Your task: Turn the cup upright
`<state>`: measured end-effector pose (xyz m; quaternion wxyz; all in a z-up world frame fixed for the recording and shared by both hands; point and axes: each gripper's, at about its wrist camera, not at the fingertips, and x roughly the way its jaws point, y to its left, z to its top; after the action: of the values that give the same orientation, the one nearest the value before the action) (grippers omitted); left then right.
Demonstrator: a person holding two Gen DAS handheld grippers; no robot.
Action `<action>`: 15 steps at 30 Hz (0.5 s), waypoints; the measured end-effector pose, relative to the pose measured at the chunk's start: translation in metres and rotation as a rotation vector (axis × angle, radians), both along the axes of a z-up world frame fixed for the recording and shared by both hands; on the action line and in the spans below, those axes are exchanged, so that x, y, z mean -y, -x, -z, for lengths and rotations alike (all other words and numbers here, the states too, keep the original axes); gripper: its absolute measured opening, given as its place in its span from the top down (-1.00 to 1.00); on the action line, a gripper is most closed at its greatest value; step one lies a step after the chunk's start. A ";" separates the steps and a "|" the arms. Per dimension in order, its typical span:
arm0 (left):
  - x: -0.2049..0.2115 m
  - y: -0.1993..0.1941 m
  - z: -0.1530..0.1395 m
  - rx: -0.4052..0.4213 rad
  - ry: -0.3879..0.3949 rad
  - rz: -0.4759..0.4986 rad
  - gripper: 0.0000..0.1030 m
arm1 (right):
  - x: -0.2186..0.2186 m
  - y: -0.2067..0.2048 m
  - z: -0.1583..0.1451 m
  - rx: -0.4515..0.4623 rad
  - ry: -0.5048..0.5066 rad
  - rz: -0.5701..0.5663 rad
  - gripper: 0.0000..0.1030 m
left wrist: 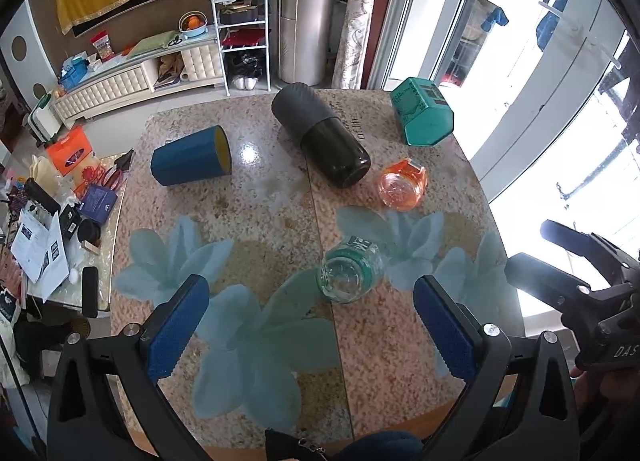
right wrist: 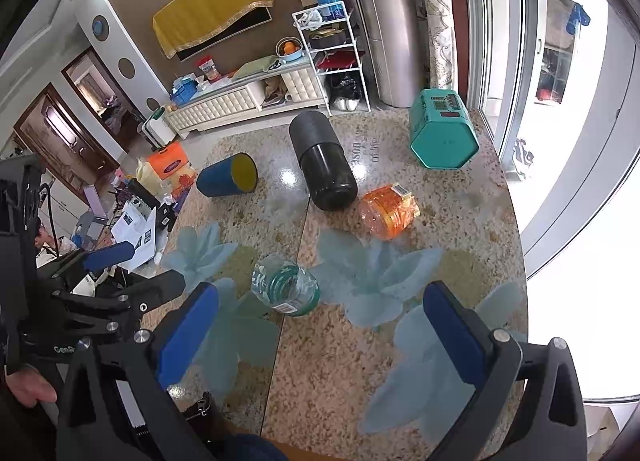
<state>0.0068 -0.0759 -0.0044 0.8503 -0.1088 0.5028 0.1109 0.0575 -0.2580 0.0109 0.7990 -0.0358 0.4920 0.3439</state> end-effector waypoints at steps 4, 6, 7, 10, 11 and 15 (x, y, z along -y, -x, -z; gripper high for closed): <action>-0.002 -0.001 0.002 -0.002 0.013 0.003 -0.99 | -0.001 -0.001 0.001 0.003 0.011 -0.005 -1.00; -0.002 -0.001 0.003 -0.001 0.014 0.001 -1.00 | -0.001 0.000 0.000 0.005 0.013 -0.005 -1.00; -0.002 -0.001 0.003 -0.001 0.015 0.001 -1.00 | -0.001 0.000 0.000 0.006 0.014 -0.006 -1.00; -0.003 -0.002 0.004 -0.002 0.018 0.002 -0.99 | -0.002 0.000 0.001 0.004 0.021 -0.011 -1.00; -0.003 -0.002 0.005 -0.003 0.020 0.004 -0.99 | -0.003 0.001 0.001 0.003 0.023 -0.012 -1.00; -0.005 -0.002 0.006 -0.002 0.029 0.011 -1.00 | -0.004 0.001 0.001 0.002 0.026 -0.013 -1.00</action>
<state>0.0088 -0.0714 -0.0108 0.8489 -0.1183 0.5056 0.0991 0.0560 -0.2543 0.0099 0.7967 -0.0497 0.4954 0.3425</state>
